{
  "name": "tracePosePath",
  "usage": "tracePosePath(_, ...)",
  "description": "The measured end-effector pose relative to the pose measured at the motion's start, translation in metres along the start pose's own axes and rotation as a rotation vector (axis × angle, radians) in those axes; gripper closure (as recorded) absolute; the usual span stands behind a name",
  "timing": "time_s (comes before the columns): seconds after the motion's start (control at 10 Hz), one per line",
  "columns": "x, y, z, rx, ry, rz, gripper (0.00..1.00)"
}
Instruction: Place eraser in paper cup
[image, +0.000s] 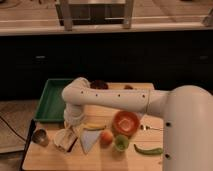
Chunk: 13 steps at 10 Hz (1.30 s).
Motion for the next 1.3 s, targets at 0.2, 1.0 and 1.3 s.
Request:
tracePosePath(0.2,-0.007,-0.008,-0.004,-0.012,0.011,-0.020,0.97)
tracePosePath(1.0,-0.018,-0.022,-0.005,-0.057,0.019,-0.077,0.97)
tracePosePath(1.3,-0.021,-0.030,0.000,-0.068,0.010,-0.101,0.97)
